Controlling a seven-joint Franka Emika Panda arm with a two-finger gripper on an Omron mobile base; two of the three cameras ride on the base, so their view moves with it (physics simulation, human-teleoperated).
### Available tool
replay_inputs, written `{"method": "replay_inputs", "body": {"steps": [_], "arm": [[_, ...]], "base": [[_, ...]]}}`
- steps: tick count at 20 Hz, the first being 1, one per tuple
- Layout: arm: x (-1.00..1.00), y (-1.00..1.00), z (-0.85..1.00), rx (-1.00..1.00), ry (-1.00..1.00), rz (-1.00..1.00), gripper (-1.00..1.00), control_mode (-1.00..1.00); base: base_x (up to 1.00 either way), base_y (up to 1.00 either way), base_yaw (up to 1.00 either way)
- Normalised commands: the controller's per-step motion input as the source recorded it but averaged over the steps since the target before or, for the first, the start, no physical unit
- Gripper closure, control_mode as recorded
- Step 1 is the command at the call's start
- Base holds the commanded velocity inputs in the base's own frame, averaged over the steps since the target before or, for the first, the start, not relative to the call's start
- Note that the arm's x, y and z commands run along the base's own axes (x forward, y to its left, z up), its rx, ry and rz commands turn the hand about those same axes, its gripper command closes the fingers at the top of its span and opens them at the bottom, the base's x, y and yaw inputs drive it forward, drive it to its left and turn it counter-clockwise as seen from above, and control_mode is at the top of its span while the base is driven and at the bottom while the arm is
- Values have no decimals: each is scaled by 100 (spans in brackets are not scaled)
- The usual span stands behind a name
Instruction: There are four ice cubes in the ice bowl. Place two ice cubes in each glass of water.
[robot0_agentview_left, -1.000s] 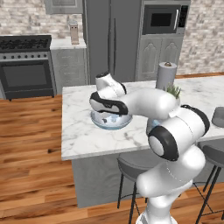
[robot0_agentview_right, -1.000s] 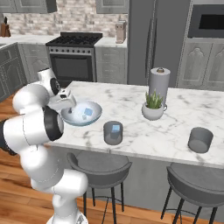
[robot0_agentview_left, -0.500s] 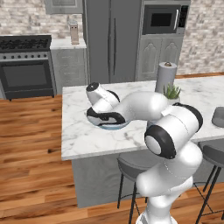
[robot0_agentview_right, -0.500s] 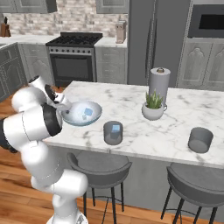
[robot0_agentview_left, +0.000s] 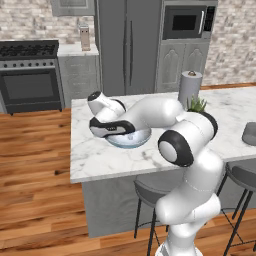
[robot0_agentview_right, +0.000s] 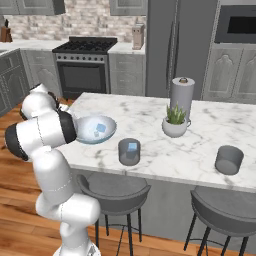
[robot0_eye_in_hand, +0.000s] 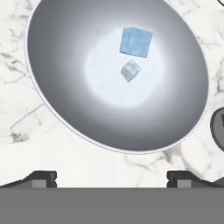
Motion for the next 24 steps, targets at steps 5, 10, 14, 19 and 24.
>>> {"method": "replay_inputs", "body": {"steps": [5,10,14,19,24], "arm": [[22,0,-19,-3,6,-2,-100,-100],[3,-6,-18,-7,6,3,-100,-100],[12,-1,-14,-2,9,7,-100,-100],[8,0,0,0,16,14,-100,-100],[1,0,-3,0,11,14,-100,-100]], "base": [[0,0,0],[0,0,0],[0,0,0],[0,0,0],[0,0,0]]}}
